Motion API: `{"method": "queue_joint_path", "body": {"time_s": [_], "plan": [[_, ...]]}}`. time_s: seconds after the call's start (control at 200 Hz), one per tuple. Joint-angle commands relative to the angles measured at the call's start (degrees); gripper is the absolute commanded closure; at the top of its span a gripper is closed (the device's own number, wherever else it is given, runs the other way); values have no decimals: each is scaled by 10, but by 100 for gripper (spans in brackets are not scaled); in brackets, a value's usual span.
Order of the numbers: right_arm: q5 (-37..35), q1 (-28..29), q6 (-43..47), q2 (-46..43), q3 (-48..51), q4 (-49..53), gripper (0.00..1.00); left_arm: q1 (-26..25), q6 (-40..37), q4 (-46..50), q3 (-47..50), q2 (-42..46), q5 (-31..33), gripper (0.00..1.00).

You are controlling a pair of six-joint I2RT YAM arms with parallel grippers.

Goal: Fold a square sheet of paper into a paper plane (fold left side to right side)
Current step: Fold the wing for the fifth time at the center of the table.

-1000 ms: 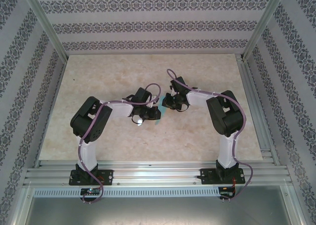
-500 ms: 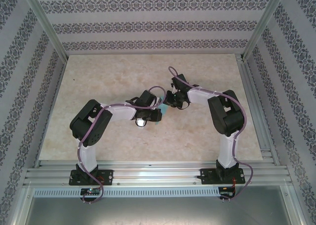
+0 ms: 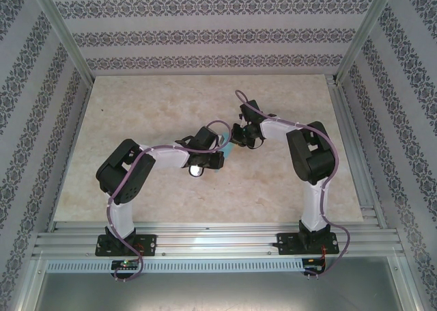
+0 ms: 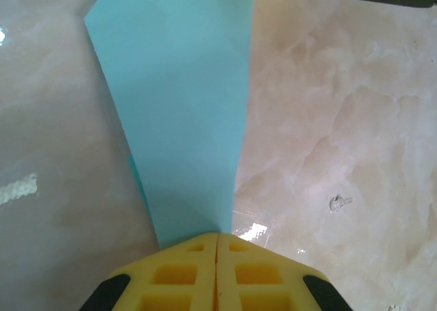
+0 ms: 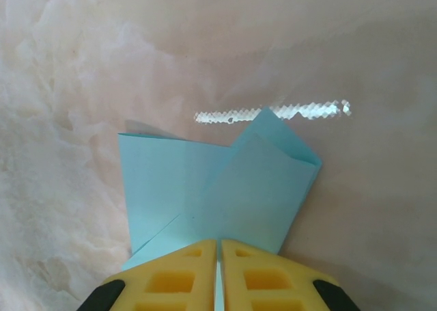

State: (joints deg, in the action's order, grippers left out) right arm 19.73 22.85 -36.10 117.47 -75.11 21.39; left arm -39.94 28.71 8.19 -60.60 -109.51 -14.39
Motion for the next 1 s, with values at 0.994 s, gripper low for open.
{"method": "queue_joint_path", "body": {"time_s": [0.994], "plan": [[33,-24,1,-156,86,-32,88,-18,-20,122,59,-28,18,94]]}}
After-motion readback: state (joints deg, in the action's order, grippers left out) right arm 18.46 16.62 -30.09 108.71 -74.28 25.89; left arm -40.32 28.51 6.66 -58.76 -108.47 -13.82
